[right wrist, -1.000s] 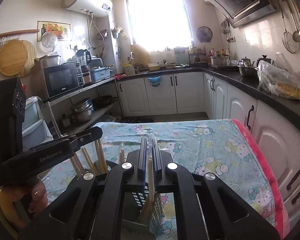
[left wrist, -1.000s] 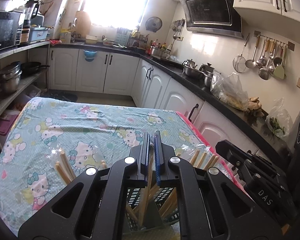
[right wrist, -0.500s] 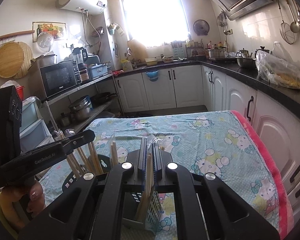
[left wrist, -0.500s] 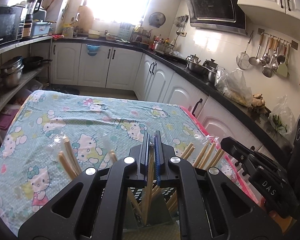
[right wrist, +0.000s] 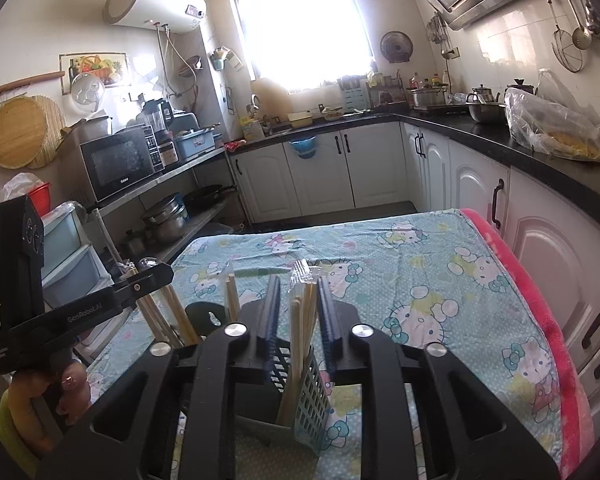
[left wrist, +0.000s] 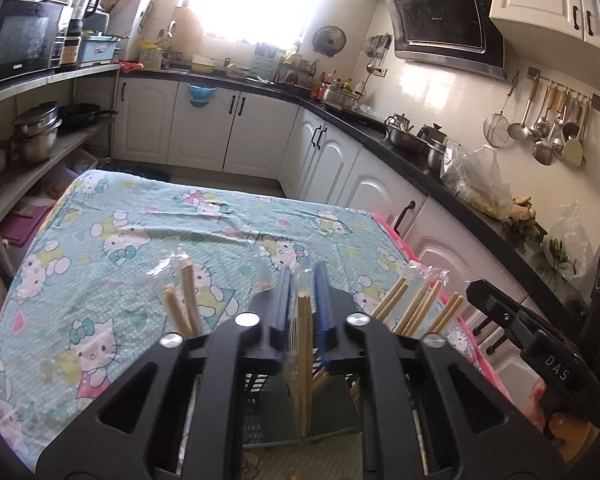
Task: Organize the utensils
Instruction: 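Open both tools and withdraw them up from the caddy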
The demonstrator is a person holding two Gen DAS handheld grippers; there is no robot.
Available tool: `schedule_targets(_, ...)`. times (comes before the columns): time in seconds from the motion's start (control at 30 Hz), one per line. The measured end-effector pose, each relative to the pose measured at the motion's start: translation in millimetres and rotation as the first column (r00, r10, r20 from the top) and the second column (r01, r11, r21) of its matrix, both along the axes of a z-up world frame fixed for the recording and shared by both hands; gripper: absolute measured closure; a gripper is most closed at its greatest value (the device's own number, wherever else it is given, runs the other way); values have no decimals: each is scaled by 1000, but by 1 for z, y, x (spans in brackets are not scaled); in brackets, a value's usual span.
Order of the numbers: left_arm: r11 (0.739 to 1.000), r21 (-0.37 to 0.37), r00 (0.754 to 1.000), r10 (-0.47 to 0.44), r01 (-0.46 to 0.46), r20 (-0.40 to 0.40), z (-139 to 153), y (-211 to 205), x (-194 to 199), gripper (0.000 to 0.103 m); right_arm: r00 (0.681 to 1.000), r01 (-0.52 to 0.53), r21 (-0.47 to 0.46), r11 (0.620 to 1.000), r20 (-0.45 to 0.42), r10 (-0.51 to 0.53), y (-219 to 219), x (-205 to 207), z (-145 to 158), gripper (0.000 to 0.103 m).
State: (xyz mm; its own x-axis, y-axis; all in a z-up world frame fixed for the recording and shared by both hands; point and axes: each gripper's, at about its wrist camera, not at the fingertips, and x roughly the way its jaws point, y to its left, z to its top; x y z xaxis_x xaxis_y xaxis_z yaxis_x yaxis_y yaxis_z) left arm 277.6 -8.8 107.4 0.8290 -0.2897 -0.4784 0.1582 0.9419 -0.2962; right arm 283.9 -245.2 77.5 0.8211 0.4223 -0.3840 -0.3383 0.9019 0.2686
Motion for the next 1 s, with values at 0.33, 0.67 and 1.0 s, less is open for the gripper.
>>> schedule_targets(0.33,1000,-5,1000,4,-4,4,4,5,-14,71,1000,11,11,1000,-1,-11,-8,-13,2,65)
schedule_targets(0.67,1000,-11,1000,-2,3,12,10,10,-35,51,1000,12,12,1000,-3,-12,-11,-20,2,60)
schedule_targets(1.0,1000,14,1000,-14,14,-4,7,7,-56,37,1000,12,13,1000,-5,-12,-17,-35,1,56)
